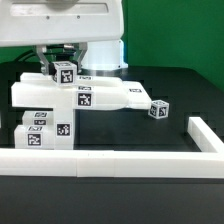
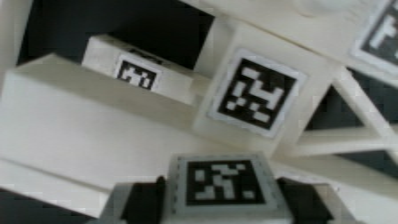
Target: Assemble chair
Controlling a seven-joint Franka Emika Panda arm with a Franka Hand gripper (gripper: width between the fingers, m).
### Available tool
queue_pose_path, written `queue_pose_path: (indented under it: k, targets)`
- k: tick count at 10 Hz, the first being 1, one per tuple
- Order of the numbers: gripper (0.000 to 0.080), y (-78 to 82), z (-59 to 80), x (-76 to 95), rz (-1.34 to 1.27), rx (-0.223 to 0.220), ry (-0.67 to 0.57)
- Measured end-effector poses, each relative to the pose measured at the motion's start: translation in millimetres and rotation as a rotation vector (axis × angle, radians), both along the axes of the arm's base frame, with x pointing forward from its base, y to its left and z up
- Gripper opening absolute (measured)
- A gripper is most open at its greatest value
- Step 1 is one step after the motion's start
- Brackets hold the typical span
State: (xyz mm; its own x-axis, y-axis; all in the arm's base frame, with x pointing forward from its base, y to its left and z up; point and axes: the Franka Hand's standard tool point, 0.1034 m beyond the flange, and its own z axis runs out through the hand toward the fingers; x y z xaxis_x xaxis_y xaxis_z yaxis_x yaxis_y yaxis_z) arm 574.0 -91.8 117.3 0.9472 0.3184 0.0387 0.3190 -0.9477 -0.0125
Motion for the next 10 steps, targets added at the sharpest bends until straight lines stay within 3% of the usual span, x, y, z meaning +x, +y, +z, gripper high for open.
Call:
queue_pose_path:
  k: [3,10]
  targets:
    - [0.0285,-2.2,-0.3,1.1,-0.225,0.001,-0.018]
    - [0.0285,0.5,-0.7,3.3,-0.848,0.049,-0.024]
